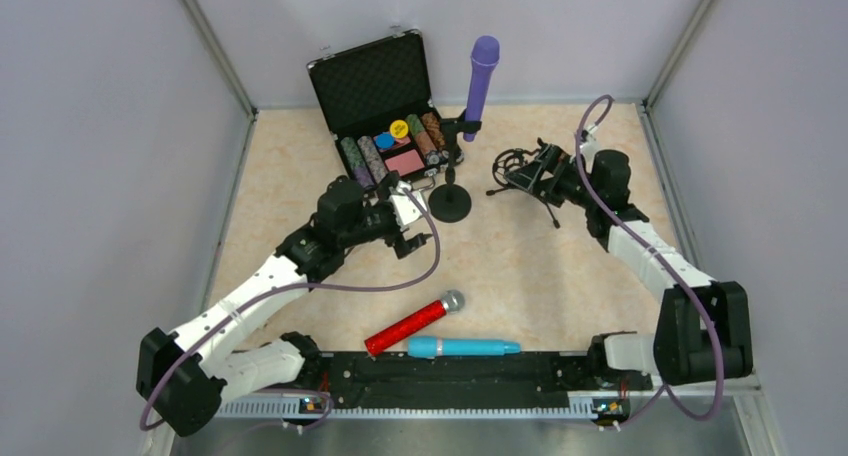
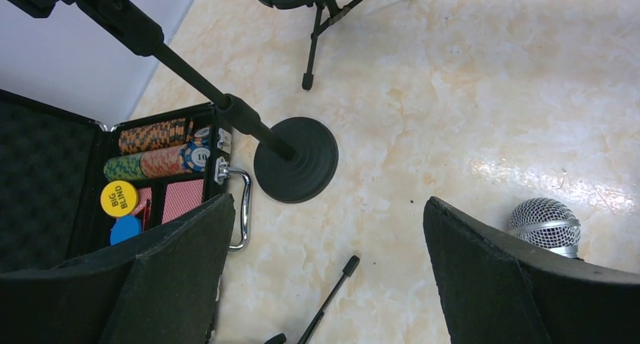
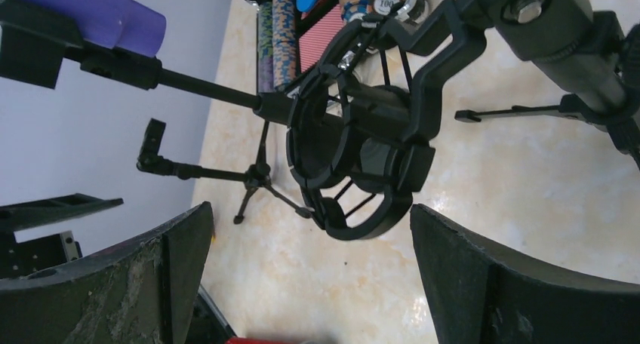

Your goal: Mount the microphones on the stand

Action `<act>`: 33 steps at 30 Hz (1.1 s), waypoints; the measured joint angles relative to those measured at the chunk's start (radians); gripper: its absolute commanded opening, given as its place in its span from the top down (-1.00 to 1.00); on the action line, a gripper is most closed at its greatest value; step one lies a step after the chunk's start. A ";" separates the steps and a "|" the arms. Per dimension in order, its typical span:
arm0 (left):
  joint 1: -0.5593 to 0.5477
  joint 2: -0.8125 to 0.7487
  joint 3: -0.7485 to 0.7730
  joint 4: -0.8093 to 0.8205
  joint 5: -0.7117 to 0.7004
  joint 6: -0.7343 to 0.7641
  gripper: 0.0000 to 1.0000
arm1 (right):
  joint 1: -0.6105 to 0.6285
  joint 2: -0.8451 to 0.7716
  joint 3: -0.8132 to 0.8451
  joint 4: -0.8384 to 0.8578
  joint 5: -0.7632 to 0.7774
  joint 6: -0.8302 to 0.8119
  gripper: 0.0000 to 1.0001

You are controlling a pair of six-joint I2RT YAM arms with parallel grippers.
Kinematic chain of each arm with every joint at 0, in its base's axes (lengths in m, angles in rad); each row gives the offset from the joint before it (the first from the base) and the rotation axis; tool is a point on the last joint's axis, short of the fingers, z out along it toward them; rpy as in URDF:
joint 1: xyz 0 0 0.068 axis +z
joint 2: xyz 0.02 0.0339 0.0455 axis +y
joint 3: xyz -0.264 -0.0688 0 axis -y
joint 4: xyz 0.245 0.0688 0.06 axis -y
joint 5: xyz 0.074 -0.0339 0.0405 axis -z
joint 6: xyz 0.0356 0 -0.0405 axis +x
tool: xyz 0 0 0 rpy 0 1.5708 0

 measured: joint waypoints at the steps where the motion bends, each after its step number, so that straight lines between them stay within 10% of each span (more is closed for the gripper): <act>1: -0.002 -0.002 -0.002 0.002 0.000 0.004 -0.96 | 0.000 0.006 0.000 0.011 -0.002 0.006 -0.98; 17: -0.014 -0.013 -0.018 0.002 -0.006 0.049 -0.86 | -0.002 0.262 -0.006 0.359 -0.059 0.224 -0.79; 27: -0.020 -0.024 -0.022 0.002 -0.011 0.062 -0.79 | -0.002 0.309 -0.020 0.525 -0.081 0.317 0.16; 33: -0.040 -0.027 -0.022 -0.003 -0.042 0.088 -0.78 | -0.002 0.352 -0.085 0.697 -0.121 0.445 0.26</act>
